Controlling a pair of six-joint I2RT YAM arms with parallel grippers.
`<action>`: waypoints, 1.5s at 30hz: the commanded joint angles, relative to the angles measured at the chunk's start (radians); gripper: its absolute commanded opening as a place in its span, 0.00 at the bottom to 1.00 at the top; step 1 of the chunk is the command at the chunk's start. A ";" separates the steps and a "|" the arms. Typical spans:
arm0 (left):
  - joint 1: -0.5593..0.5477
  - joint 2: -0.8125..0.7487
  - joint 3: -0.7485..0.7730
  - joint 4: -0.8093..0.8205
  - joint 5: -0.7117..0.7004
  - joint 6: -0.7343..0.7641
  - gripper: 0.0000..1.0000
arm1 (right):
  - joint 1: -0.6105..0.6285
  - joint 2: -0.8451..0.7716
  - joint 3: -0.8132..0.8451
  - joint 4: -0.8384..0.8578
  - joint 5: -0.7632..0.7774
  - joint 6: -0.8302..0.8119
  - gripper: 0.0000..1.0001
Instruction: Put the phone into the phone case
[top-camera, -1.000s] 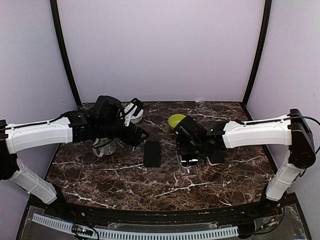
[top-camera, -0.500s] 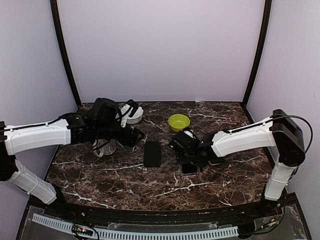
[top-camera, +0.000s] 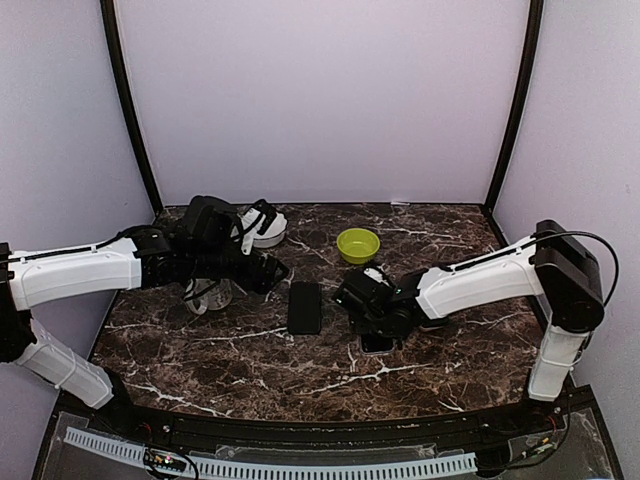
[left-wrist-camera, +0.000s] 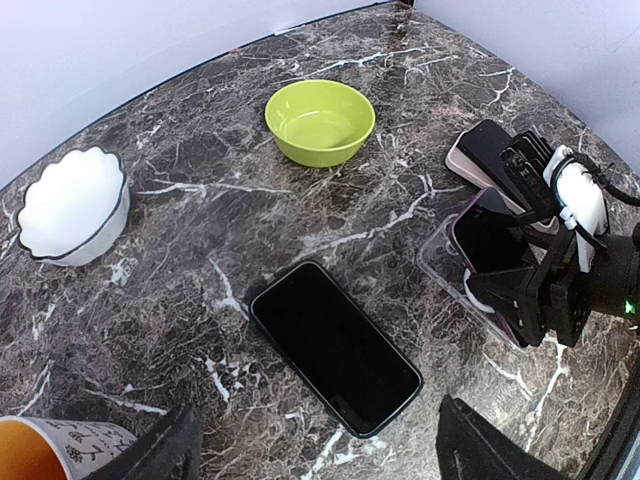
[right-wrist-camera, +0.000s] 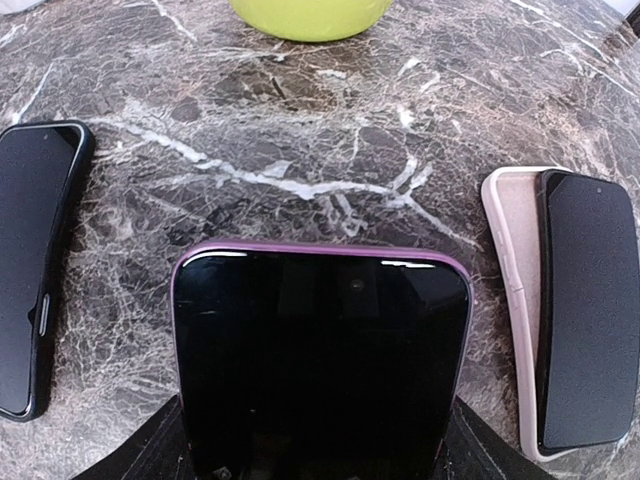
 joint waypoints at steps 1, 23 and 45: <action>0.006 -0.007 0.009 -0.020 0.005 0.000 0.82 | 0.031 0.014 -0.026 0.009 -0.020 0.036 0.00; 0.006 -0.004 0.010 -0.024 0.014 0.001 0.82 | 0.049 0.034 -0.060 -0.004 -0.075 0.047 0.40; 0.006 -0.002 0.014 -0.027 0.027 0.000 0.82 | 0.050 -0.044 0.039 -0.119 -0.062 -0.007 0.95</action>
